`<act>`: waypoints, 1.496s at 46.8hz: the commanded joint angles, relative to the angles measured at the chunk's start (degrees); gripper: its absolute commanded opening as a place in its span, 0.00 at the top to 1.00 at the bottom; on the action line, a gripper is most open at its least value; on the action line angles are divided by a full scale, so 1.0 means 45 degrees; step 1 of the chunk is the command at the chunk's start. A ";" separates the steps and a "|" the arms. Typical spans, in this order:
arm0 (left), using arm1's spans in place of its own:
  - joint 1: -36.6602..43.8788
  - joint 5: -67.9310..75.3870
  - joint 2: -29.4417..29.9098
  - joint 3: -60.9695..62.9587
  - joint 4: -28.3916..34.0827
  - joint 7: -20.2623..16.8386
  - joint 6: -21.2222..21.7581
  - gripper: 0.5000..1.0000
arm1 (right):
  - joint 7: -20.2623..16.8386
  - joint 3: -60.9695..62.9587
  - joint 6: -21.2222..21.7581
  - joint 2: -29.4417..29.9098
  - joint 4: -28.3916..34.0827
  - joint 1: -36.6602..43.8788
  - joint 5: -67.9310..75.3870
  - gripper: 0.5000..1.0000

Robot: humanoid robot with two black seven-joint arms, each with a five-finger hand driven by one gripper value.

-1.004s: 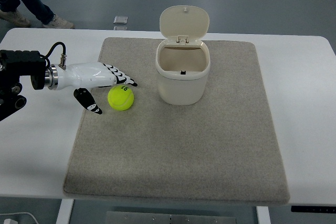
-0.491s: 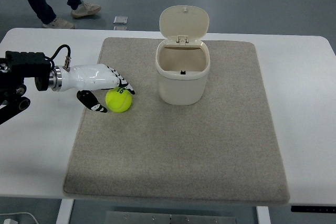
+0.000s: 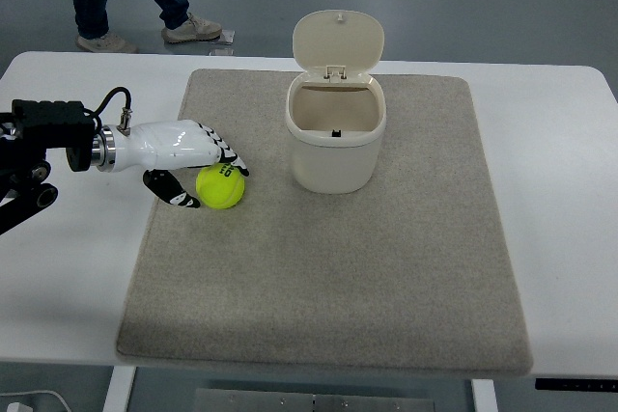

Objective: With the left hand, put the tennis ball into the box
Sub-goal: 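Close the left hand's fingers around the tennis ball, then lift the ball with the left hand and carry it over the bin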

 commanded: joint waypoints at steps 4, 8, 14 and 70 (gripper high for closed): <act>-0.0011 0.0003 -0.0117 0.0141 0.0001 0.0000 0.0128 0.46 | 0.0000 0.0000 0.0000 0.0000 0.0000 0.0000 0.0004 0.12; -0.0050 0.0022 -0.0136 0.0160 0.0001 0.0000 0.0128 0.62 | 0.0000 0.0000 0.0000 0.0000 0.0000 0.0000 -0.0015 0.12; -0.0070 0.0100 -0.0136 0.0160 0.0001 0.0000 0.0128 0.84 | 0.0000 0.0000 0.0000 0.0000 0.0000 0.0000 -0.0015 0.12; -0.3389 0.3596 0.0568 0.0863 -0.2069 -0.0059 0.5187 1.00 | 0.0000 0.0000 0.0000 0.0000 0.0000 0.0000 0.0004 0.12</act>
